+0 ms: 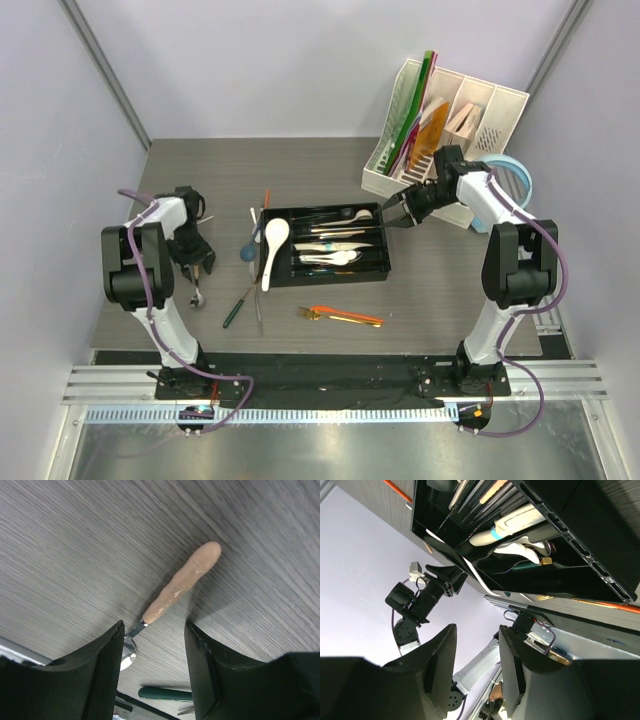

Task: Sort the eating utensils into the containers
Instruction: Pick up the spoon from the center of the board.

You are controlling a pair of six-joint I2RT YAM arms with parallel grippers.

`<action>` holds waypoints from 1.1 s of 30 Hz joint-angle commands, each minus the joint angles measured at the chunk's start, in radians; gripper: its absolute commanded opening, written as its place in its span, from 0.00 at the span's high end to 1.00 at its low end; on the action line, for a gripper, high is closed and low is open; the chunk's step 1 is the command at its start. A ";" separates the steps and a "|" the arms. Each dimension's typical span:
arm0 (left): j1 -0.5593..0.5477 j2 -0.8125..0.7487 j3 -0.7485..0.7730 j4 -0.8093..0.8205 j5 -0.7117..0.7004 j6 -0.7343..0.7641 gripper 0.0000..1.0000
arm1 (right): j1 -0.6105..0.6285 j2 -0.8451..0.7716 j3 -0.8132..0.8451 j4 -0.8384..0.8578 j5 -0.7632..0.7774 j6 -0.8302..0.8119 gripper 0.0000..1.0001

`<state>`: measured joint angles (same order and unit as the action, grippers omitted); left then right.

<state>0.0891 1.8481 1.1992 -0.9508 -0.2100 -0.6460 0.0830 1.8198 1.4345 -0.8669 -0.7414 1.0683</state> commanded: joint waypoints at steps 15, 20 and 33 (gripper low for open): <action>0.031 0.040 -0.098 0.084 0.170 0.057 1.00 | -0.005 0.021 0.043 0.006 -0.013 -0.005 0.56; 0.031 0.034 -0.072 0.049 0.205 0.085 1.00 | -0.005 0.027 0.041 0.008 -0.010 -0.011 0.56; 0.035 -0.041 0.264 -0.058 0.579 -0.122 1.00 | -0.005 0.021 0.007 0.003 -0.022 -0.037 0.56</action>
<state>0.1192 1.8446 1.3514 -0.9878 0.1783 -0.6701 0.0818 1.8526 1.4384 -0.8669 -0.7391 1.0554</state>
